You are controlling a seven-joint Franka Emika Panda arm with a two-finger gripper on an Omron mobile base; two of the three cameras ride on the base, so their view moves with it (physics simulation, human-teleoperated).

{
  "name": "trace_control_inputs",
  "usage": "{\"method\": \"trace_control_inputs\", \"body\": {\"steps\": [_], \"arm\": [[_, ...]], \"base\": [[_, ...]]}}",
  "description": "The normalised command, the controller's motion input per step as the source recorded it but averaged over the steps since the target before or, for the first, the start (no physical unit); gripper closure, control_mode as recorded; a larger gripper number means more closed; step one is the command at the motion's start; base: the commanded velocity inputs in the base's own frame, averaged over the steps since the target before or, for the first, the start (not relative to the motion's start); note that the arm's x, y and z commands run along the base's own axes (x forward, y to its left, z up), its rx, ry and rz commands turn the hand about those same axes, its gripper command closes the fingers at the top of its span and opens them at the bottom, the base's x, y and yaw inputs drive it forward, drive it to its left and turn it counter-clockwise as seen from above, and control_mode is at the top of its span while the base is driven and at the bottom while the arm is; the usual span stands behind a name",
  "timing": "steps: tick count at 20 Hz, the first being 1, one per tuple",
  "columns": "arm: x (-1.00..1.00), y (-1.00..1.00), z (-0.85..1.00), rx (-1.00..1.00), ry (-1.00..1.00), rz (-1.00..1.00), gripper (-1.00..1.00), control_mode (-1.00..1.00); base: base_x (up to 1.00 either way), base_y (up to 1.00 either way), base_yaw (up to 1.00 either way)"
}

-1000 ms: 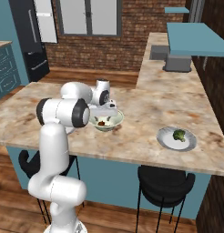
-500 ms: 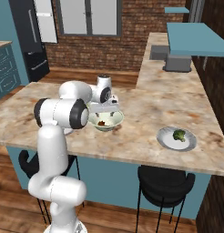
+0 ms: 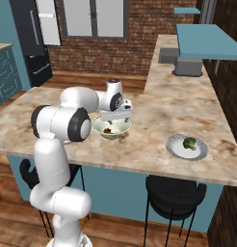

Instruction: Pick the chicken drumstick and broccoli from their plates and place them in the bowl. Then put the bowl in the fridge.

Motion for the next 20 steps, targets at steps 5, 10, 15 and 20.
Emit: {"method": "trace_control_inputs", "body": {"steps": [5, 10, 15, 20], "arm": [[-0.43, -0.58, 0.06, 0.01, -0.04, 0.00, -1.00, -1.00], [-0.30, -0.59, 0.09, 0.02, 0.01, -0.06, -1.00, -1.00], [-0.21, -0.63, 0.06, 0.09, 0.06, -0.12, -1.00, -1.00], [-0.01, -0.75, 0.00, 0.04, 0.04, -0.17, -1.00, -1.00]], "base": [[0.00, 0.00, 0.00], [0.00, 0.00, 0.00], [0.00, 0.00, 0.00], [0.00, 0.00, 0.00]]}}
